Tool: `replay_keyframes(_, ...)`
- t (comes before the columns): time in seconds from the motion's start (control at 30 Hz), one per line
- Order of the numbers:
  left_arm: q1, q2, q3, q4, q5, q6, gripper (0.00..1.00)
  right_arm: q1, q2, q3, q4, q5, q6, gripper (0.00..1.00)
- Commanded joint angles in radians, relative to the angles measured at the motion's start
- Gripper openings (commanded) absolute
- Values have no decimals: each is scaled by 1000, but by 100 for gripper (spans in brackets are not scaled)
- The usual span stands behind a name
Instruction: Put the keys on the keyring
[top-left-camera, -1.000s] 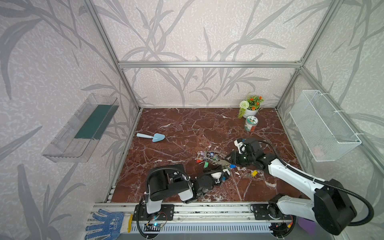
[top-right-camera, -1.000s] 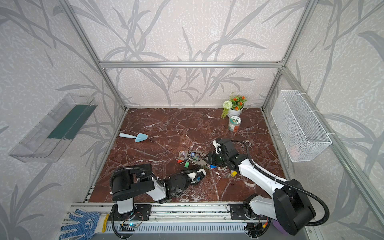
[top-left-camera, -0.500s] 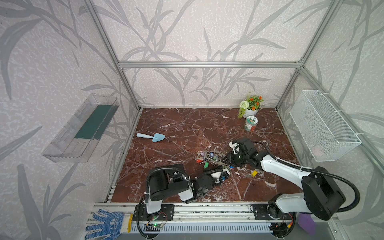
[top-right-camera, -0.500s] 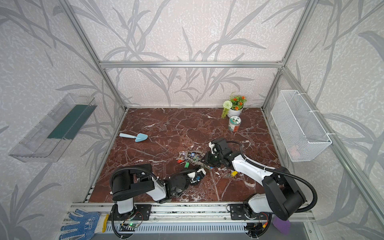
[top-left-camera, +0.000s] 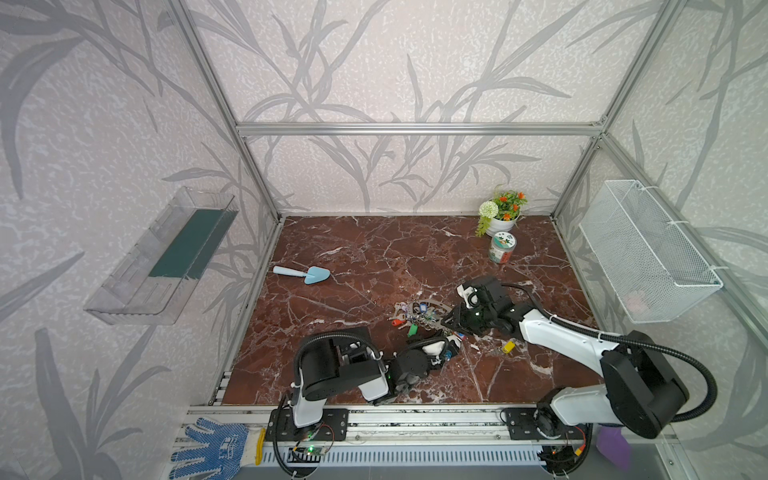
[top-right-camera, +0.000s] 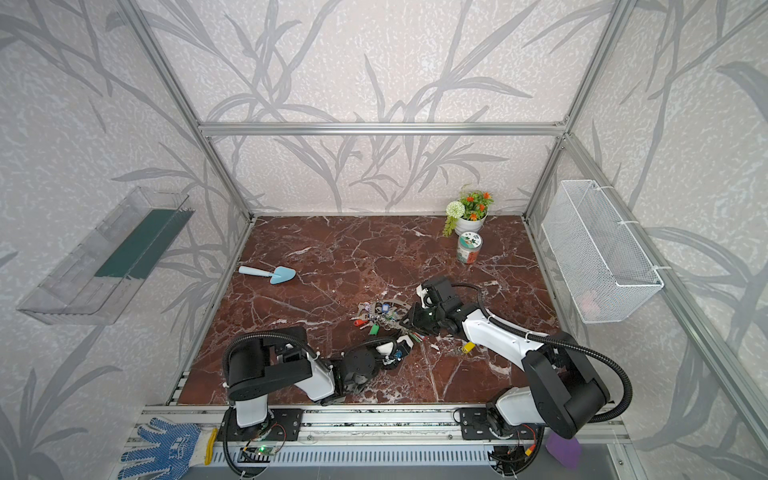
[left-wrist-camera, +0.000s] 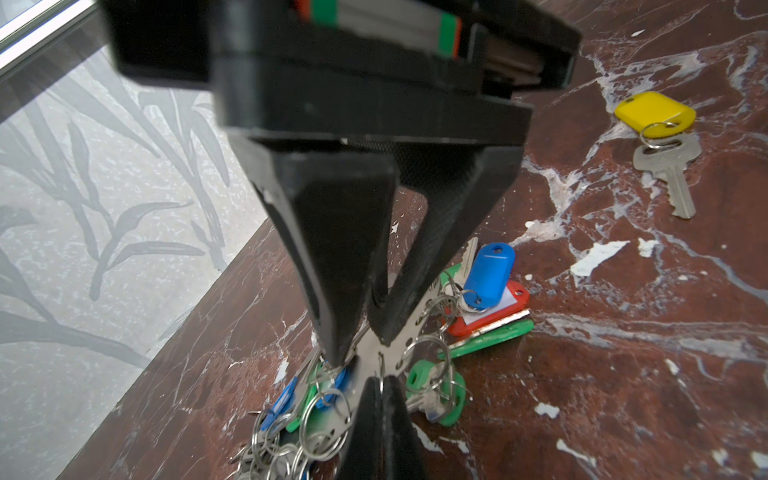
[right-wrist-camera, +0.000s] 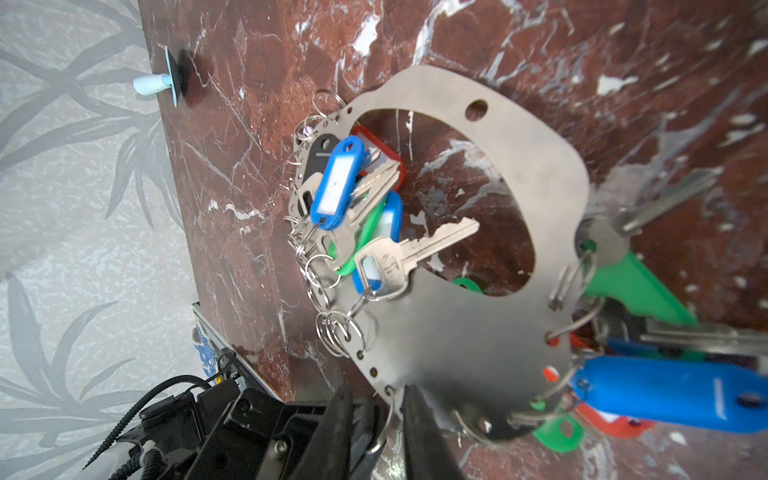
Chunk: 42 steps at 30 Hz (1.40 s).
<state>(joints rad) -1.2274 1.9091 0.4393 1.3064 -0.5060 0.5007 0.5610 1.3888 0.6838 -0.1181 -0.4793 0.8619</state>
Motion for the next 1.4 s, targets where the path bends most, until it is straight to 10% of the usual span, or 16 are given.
replay_keyframes(0.0,9,11,25,21,-39,-4,0,6,6,10,-35,21,15,24)
replay_keyframes(0.33,3,2,11,92,-38,-22,0,-41,13,5,6,-24,33,23)
replay_keyframes(0.77,-10,-168,-93,96,3,-117,0,-148,-99,80,25,-46,-307,26)
replay_keyframes(1.37,231,-691,-23,-538,419,-395,0,-162,-43,-47,645,-256,-345,24)
